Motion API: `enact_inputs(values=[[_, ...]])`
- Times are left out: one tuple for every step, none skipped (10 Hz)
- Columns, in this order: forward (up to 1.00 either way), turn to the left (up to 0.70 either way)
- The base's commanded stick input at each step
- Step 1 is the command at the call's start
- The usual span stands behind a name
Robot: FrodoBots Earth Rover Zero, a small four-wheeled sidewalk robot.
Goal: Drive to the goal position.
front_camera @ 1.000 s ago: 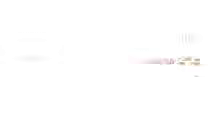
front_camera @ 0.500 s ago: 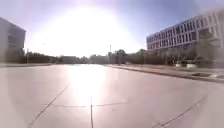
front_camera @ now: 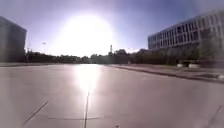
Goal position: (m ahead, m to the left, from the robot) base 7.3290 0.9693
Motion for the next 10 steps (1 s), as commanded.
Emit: enact_inputs(values=[[0.7, 0.0], [0.7, 0.0], [0.7, 0.0], [0.7, 0.0], [0.7, 0.0], [0.7, 0.0], [0.7, 0.0], [0.7, 0.0], [0.7, 0.0], [0.7, 0.0]])
